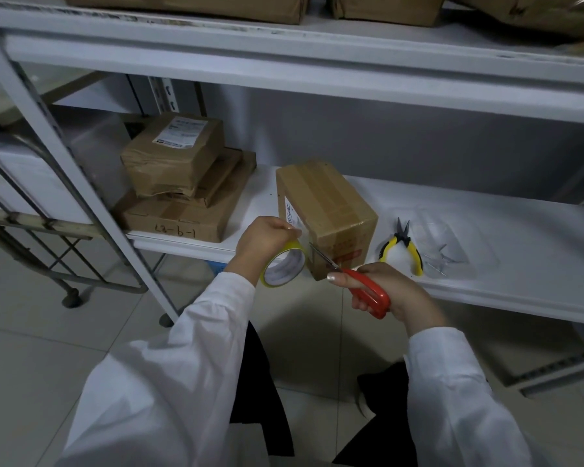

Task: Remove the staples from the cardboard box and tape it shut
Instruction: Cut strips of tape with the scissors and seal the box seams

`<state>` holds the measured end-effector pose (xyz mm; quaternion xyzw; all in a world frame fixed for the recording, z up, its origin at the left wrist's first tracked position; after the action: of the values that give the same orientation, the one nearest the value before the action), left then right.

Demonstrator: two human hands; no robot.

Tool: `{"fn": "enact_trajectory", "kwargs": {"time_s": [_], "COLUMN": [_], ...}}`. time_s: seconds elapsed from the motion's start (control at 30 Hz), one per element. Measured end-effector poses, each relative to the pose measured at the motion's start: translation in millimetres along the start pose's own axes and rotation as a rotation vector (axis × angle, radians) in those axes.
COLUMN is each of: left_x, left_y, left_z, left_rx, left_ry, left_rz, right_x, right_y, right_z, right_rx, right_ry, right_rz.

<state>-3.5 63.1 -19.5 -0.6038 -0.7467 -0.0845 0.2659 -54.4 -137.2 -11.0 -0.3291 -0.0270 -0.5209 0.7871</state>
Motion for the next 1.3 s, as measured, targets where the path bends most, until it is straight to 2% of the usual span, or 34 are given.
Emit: {"fn": "enact_trajectory", "kwargs": {"time_s": [0.47, 0.67, 1.3], "left_x": [0, -1, -3], "left_y": [0, 2, 3], "left_z": [3, 2, 4], "left_rx": [0.013, 0.007, 0.037], "left_ry": [-0.001, 0.011, -0.105], "left_rz": [0.022, 0.02, 0.036], "right_x": [-7, -2, -4], "right_y": [10, 11, 8], "right_z": [9, 3, -14], "right_rx": [0.049, 0.048, -0.009], "right_ry": [0.121, 0.103, 0.053], "right_rz": [-0.058, -0.085, 0.092]}}
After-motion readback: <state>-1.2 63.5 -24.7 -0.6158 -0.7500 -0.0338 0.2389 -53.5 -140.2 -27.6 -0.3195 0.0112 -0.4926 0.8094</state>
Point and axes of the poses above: each hand's wrist, its own y-axis towards the middle knuckle, its own x-axis out of the back of the hand, z = x × y, the point moved 4 cm from there along y, towards the middle knuckle, and after that the axes turned 1 degree about x, right-handed, at the moved point
